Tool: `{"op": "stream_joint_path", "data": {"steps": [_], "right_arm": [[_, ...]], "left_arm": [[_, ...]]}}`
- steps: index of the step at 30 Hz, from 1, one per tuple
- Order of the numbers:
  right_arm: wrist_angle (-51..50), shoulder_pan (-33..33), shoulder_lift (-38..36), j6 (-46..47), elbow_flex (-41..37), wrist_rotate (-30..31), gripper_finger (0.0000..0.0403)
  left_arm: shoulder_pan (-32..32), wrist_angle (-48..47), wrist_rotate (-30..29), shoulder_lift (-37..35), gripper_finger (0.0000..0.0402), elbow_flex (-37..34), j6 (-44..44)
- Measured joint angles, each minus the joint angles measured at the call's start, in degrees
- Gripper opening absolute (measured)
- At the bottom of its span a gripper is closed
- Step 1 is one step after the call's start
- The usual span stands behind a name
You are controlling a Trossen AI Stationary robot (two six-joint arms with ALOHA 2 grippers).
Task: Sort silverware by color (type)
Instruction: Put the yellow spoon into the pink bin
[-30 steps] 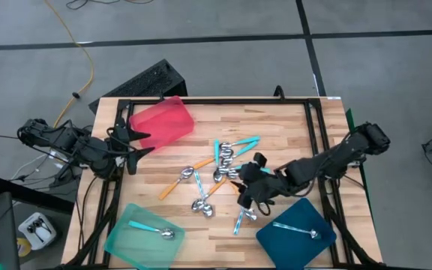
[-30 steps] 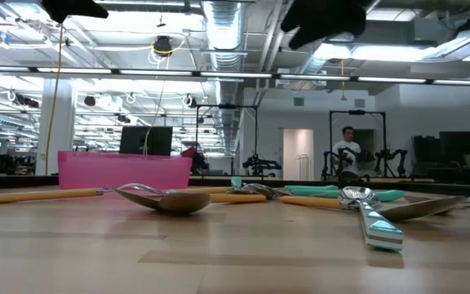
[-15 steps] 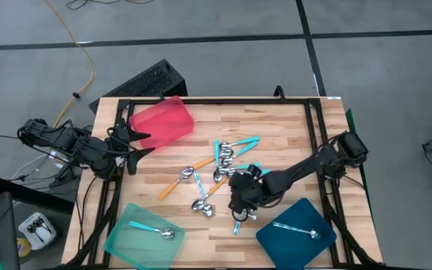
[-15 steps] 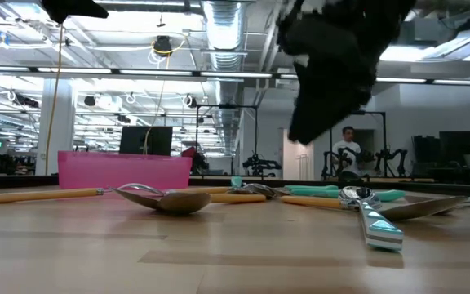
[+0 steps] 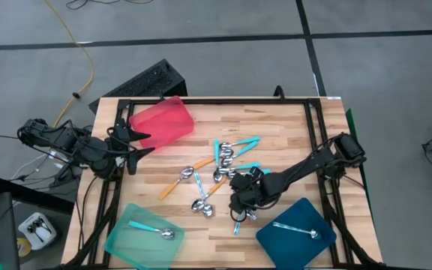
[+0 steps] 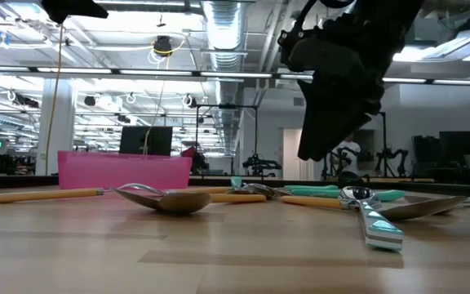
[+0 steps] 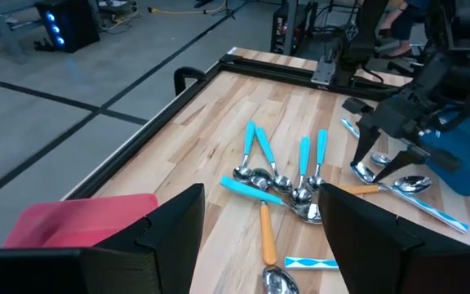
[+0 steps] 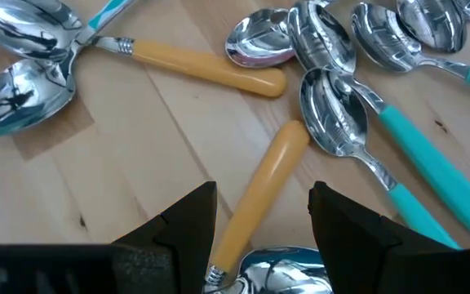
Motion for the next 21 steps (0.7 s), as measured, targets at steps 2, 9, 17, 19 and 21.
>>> {"op": "stream_joint_path", "data": {"steps": [2, 9, 17, 19, 21], "right_arm": [[0.0, -0.02, 0.0, -0.03, 0.0, 0.09, 0.0219], [-0.91, -0.02, 0.02, -0.07, 0.0, 0.98, 0.0219], [2.0, -0.1, 0.0, 2.97, -4.41, 0.91, 0.0219], [2.49, -0.12, 0.02, 4.72, -5.95, 0.42, 0.0219], [3.82, -0.13, 0.02, 5.7, -7.05, 0.23, 0.0219]], "left_arm": [[-0.01, 0.0, 0.0, 0.0, 0.0226, 0.0, 0.0], [0.0, 0.0, 0.0, 0.0, 0.0226, 0.0, 0.0], [-0.02, -0.02, 0.0, 0.0, 0.0226, 0.0, -0.39], [-0.02, -0.02, 0.02, 0.0, 0.0226, 0.0, -0.42], [-0.02, 0.0, 0.01, 0.0, 0.0226, 0.0, -0.42]]}}
